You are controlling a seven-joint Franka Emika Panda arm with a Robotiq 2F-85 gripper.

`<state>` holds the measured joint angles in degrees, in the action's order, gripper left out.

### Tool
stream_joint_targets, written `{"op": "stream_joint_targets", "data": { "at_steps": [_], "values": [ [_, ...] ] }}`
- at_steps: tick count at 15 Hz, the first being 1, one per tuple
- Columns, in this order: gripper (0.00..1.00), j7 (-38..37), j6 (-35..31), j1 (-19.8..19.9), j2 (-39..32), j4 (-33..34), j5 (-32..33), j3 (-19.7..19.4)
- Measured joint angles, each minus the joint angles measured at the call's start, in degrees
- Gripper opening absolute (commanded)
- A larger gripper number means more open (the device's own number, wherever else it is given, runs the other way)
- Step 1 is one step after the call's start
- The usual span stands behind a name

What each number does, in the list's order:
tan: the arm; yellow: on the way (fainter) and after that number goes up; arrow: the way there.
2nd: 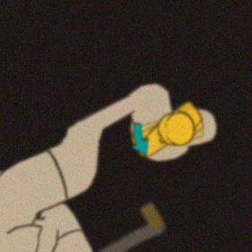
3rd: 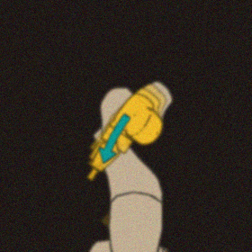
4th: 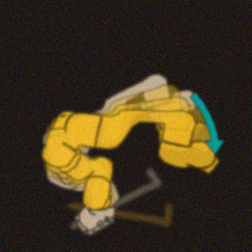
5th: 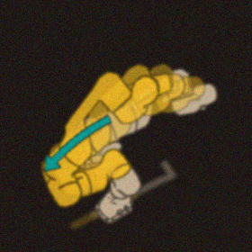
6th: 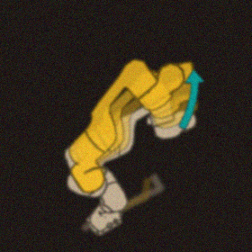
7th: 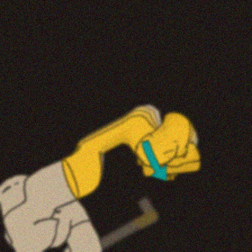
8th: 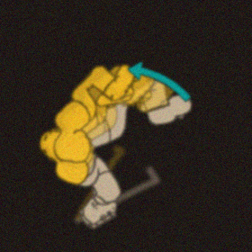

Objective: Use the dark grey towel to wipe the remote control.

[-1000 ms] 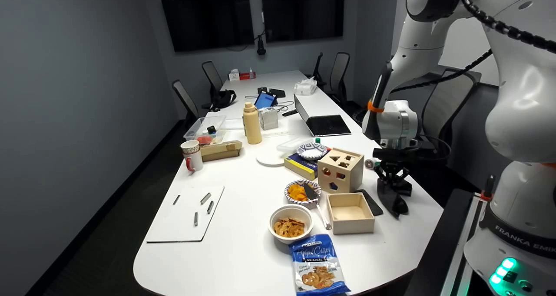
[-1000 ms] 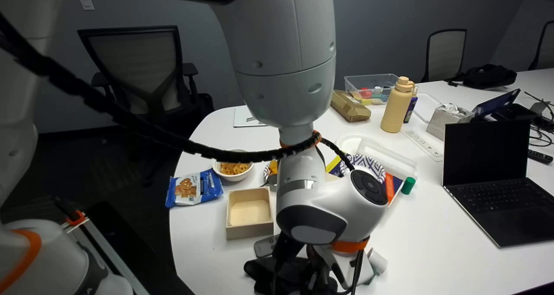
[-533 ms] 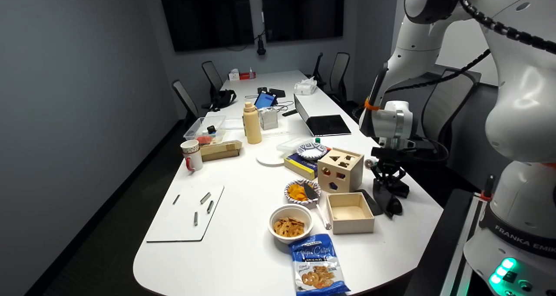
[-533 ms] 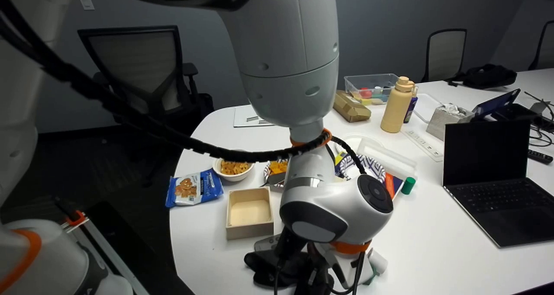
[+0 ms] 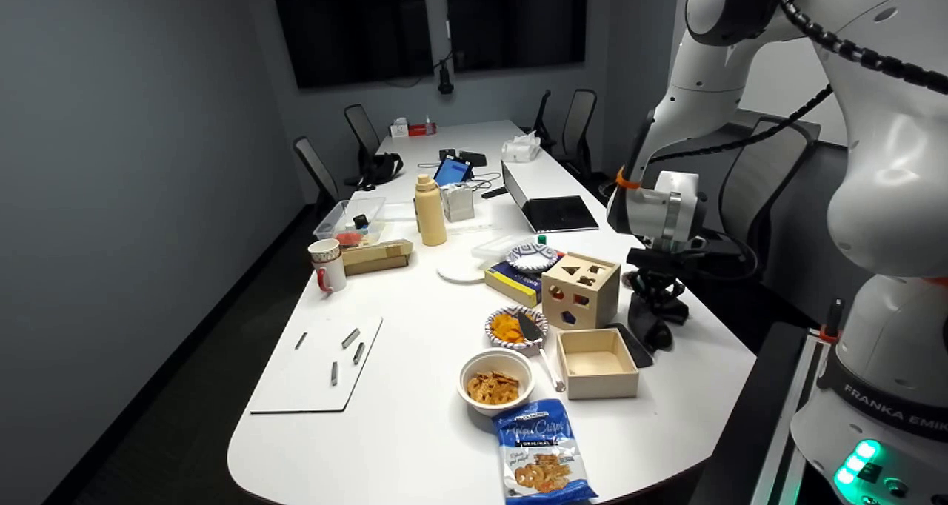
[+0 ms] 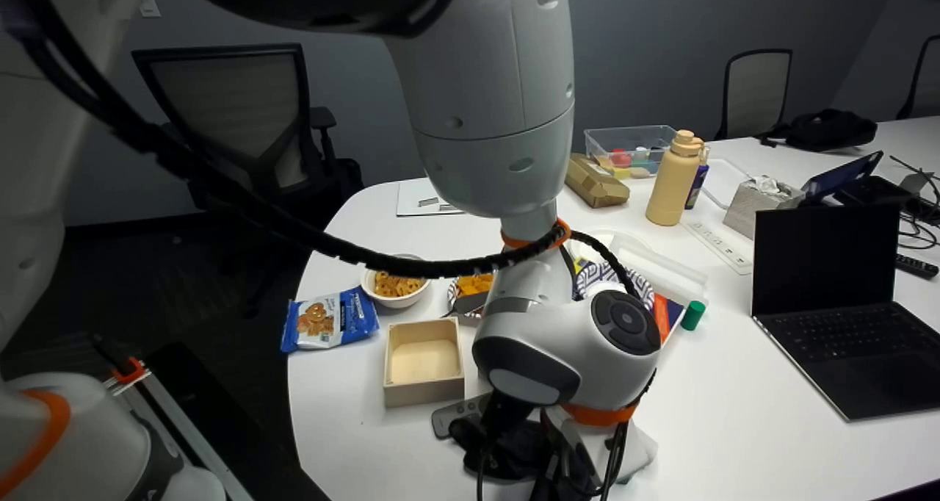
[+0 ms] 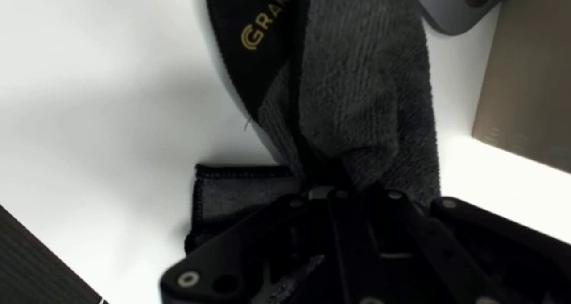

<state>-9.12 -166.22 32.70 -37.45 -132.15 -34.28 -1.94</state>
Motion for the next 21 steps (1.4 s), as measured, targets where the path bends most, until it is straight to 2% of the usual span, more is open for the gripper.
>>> {"op": "stream_joint_targets", "data": {
  "at_steps": [5, 10, 16, 21],
  "values": [
    [0.02, -2.3, -1.3, -6.2, -0.8, 0.0, 1.7, -6.8],
    [0.02, -5.6, 1.6, -12.1, -0.9, -1.7, 8.1, -13.2],
    [0.02, -4.0, 13.0, -11.6, 0.5, -1.7, 11.2, -12.0],
    [0.02, -1.0, 15.8, -7.1, 0.9, -1.0, 7.3, -7.4]
  ]
}}
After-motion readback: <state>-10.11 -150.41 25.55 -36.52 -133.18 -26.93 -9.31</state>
